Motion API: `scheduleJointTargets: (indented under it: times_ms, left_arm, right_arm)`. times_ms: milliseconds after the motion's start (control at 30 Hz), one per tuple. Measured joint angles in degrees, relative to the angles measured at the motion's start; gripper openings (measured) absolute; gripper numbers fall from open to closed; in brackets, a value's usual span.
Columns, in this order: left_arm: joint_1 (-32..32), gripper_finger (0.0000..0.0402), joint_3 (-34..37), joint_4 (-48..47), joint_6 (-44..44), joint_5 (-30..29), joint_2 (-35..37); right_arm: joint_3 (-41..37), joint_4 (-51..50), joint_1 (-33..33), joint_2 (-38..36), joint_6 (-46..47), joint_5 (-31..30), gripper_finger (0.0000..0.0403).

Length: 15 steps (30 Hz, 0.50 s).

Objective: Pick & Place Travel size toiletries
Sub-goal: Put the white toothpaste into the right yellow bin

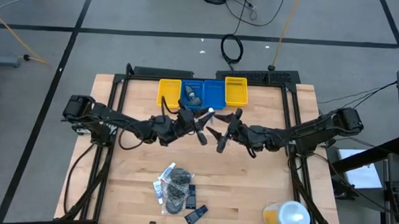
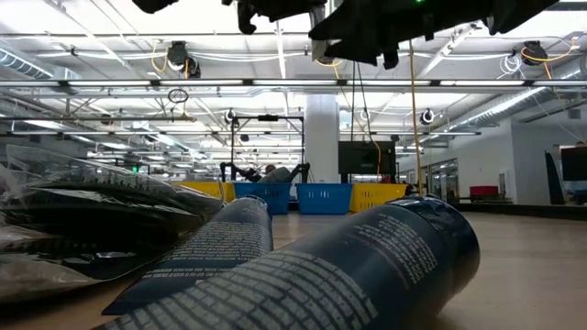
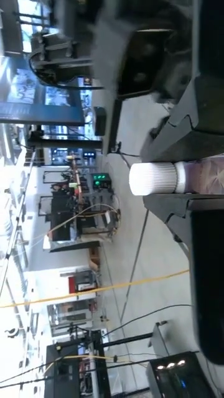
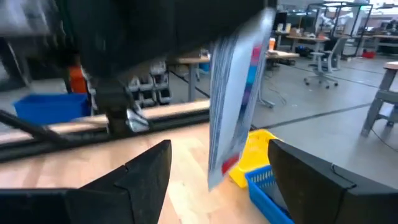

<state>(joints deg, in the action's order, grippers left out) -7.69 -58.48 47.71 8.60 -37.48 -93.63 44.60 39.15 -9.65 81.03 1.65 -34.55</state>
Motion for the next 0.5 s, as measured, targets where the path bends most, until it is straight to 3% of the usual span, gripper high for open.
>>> scheduleJointTargets:
  times_ms: [267,500]
  left_arm:
    - [0.1,0.005,0.0,0.45,-1.69,1.42,0.03]
    - [0.11,0.0051,0.0,0.39,-1.88,1.41,0.03]
  right_arm:
    - [0.02,2.27,-0.02,0.0,-1.75,0.16,0.0225]
    - [0.02,2.17,-0.02,0.0,-1.34,0.07,0.014]
